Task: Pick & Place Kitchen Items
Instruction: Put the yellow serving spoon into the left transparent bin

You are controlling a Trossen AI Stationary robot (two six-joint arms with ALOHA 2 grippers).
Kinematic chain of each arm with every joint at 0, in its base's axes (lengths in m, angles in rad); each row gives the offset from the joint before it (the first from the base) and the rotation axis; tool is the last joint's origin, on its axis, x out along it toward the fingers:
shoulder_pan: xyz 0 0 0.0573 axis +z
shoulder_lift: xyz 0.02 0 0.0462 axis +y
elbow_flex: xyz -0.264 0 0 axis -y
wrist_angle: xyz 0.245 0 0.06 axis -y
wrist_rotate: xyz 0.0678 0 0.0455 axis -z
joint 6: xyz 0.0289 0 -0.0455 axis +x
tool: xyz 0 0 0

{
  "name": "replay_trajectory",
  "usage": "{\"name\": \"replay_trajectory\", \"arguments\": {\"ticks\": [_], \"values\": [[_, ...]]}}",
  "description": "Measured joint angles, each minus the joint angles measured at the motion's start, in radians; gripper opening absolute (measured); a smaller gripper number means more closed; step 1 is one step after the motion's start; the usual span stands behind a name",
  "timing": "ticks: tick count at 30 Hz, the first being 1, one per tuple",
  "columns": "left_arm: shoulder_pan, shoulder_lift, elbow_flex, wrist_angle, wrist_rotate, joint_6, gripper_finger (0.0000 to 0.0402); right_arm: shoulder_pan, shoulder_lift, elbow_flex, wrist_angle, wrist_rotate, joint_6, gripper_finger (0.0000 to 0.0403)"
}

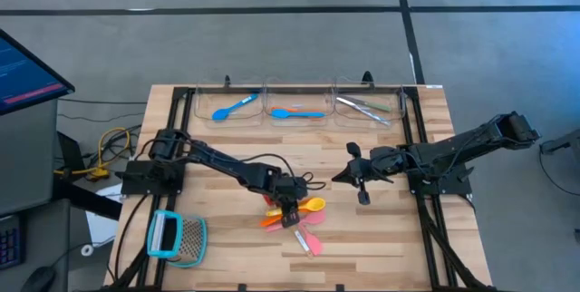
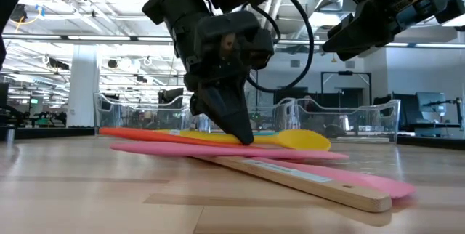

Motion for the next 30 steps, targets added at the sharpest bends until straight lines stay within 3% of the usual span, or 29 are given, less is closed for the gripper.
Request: {"name": "replay_trajectory", "arguments": {"ticks": [16,23,30], "values": [[0.0,-0.201,0.0,-0.004,-0.084,0.083,0.0006,0.0,0.0,0.0,0.0,0.0,0.0,0.0001],[-0.004,-0.344,0.001,-0.062,-0.241,0.158,0.0006,0.0,0.0,0.0,0.0,0.0,0.0,0.0001],[0.001,-0.49,0.002,-0.232,-0.457,0.187,0.0006,0.0,0.0,0.0,-0.001,0.0,0.0,0.0001]]}}
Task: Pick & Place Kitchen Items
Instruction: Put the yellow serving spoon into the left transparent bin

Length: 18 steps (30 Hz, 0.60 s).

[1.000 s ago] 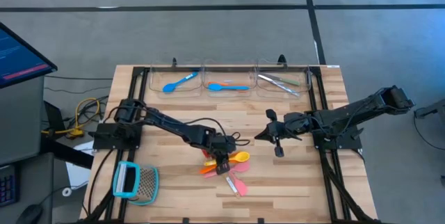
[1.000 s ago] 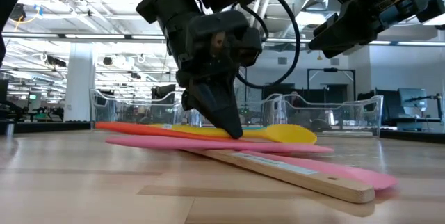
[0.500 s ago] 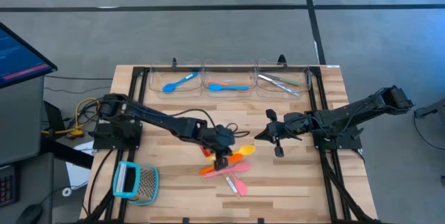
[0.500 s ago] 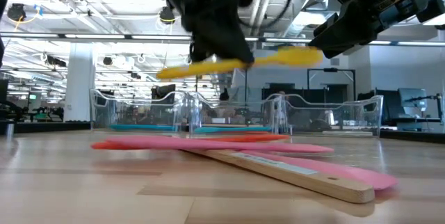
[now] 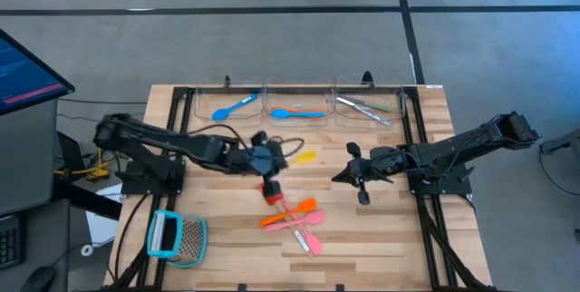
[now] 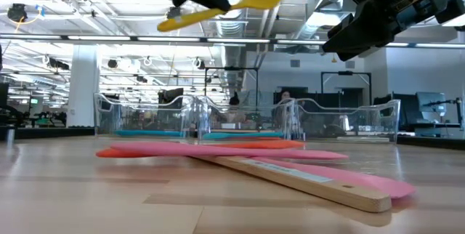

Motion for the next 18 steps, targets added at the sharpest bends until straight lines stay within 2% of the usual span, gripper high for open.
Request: {"name": "replay_trajectory", "arguments": {"ticks": [7,10,18], "values": [[0.035,-0.123,0.0,-0.138,-0.188,0.006,0.0006,0.0,0.0,0.0,0.0,0.0,0.0,0.0001],[0.067,-0.158,0.0,-0.149,-0.251,0.046,0.0006,-0.001,0.0,0.0,0.0,0.0,0.0,0.0001],[0.206,-0.198,0.0,-0.156,-0.299,0.15,0.0006,0.0,0.0,0.0,0.0,0.0,0.0,0.0001]]}}
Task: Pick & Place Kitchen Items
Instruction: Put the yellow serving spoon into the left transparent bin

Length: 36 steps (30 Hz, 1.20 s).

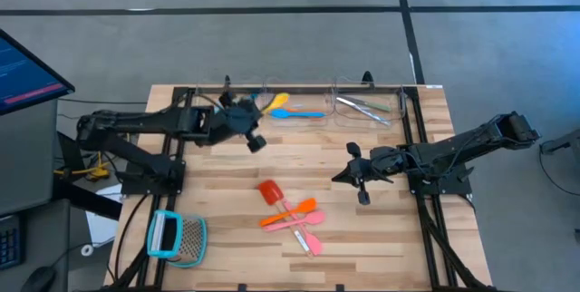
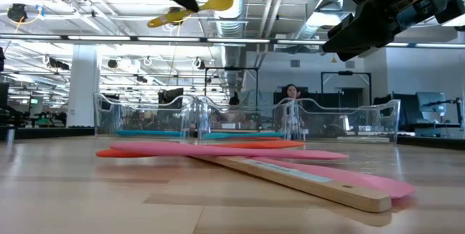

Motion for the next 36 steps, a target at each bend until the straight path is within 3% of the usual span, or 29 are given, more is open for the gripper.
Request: {"name": "replay_trajectory", "arguments": {"ticks": [12,24,30,36], "values": [[0.254,-0.003,-0.013,-0.107,-0.006,0.029,0.0006,0.0,0.0,0.0,-0.001,0.0,0.0,0.0001],[0.416,-0.002,-0.193,-0.089,0.039,0.132,0.0006,0.0,0.0,0.0,0.0,0.0,0.0,0.0001],[0.478,-0.001,-0.289,0.058,0.05,0.224,0.0006,0.0,0.0,0.0,0.0,0.0,0.0,0.0001],[0.549,-0.001,-0.359,0.233,0.155,0.279,0.0006,0.0,0.0,0.0,0.001,0.003,0.0,0.0001]]}}
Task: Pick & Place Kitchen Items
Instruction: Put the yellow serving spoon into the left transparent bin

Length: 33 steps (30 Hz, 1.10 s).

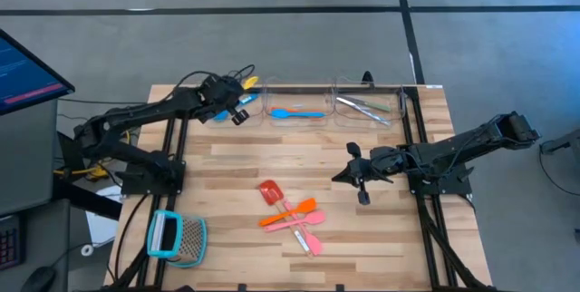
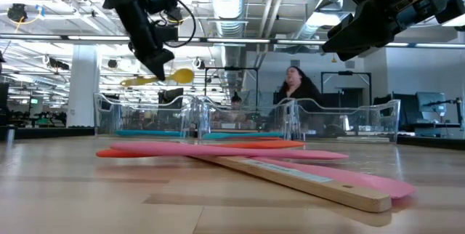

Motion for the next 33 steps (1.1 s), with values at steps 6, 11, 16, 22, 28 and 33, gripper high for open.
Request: {"name": "replay_trajectory", "arguments": {"ticks": [6,11,16,22,28,33], "values": [[0.069,0.0,-0.021,0.004,0.001,0.012,0.0006,0.0,0.0,0.0,0.0,0.0,-0.003,0.0001],[0.112,0.0,-0.039,0.015,0.089,0.024,0.0006,0.0,0.0,0.0,0.0,0.0,-0.019,0.0001],[0.121,0.0,-0.076,0.035,0.098,0.088,0.0006,0.0,0.0,0.0,0.0,0.0,-0.026,0.0001],[0.134,0.0,-0.112,0.071,0.101,0.117,0.0006,0.0,0.0,0.0,0.0,0.0,-0.027,0.0001],[0.179,0.0,-0.167,0.149,0.166,0.117,0.0006,0.0,0.0,0.0,0.011,0.0,-0.027,0.0001],[0.196,0.0,-0.19,0.18,0.169,0.117,0.0006,0.0,0.0,0.0,0.015,0.0,-0.027,0.0001]]}}
